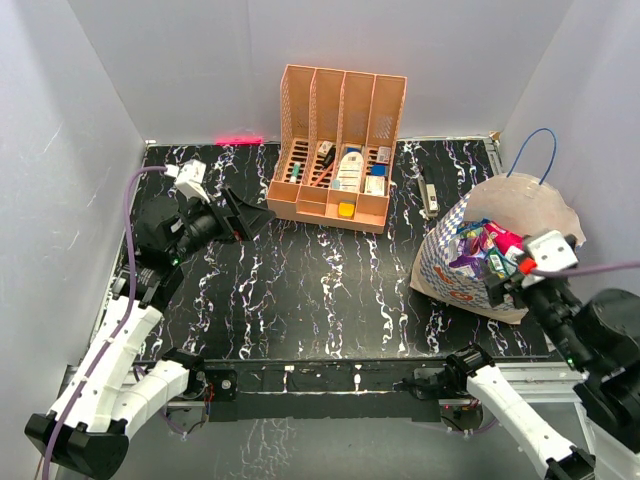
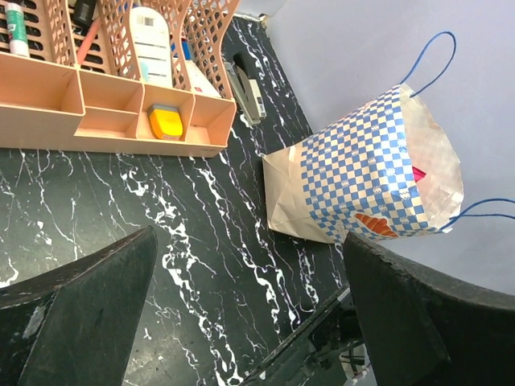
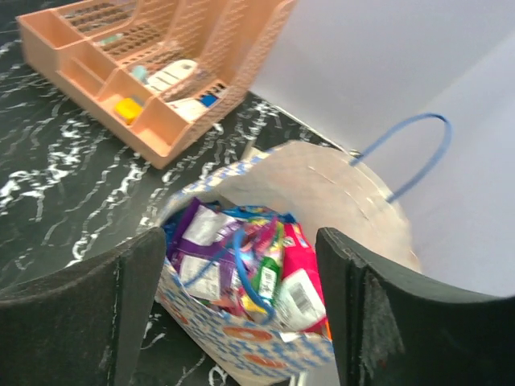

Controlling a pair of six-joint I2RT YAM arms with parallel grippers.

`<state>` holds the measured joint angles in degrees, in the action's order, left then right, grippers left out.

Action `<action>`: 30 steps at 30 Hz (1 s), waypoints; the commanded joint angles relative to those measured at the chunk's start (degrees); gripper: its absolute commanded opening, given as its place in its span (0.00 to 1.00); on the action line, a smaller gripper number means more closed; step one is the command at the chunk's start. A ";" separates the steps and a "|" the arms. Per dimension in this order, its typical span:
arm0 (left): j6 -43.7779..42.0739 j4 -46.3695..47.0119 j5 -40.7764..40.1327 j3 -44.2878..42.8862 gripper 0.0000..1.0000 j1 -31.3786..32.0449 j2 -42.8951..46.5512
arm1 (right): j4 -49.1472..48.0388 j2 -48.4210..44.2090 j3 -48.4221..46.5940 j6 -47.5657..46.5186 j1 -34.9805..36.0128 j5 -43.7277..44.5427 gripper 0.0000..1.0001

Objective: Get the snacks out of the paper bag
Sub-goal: Move the paper bag to the center of the board.

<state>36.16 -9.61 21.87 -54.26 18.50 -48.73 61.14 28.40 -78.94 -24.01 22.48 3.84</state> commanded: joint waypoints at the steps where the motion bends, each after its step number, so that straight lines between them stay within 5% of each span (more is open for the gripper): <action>1: 0.88 2.96 2.73 0.02 0.98 0.14 -1.20 | 0.81 -4.01 -0.65 -2.68 -0.09 11.03 0.82; 8: -1.34 1.72 2.62 -0.85 0.98 0.10 -1.17 | 0.94 -6.37 7.28 -6.93 0.80 18.27 0.86; 12: -2.56 0.73 1.71 -0.72 0.98 0.14 -0.17 | -0.44 -5.17 9.85 -9.51 0.87 16.95 0.79; 15: -3.22 -0.24 1.30 -0.67 0.98 0.13 0.07 | -0.88 -3.97 10.86 -11.03 1.06 17.35 0.65; 17: -3.66 -0.60 0.89 -0.58 0.98 0.13 0.24 | -2.02 -3.72 11.25 -11.62 1.05 17.26 0.40; 22: -3.99 -1.27 0.42 -0.41 0.98 0.13 0.30 | -1.48 -2.18 7.50 -9.98 1.03 2.06 0.08; 30: -1.26 -0.87 0.50 0.09 0.98 0.14 0.83 | -4.21 3.66 4.51 -1.13 0.51 -20.97 0.07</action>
<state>33.54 -10.76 22.31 -54.24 18.50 -49.45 63.59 28.51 -70.91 -30.89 23.18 -2.20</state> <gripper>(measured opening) 0.983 0.084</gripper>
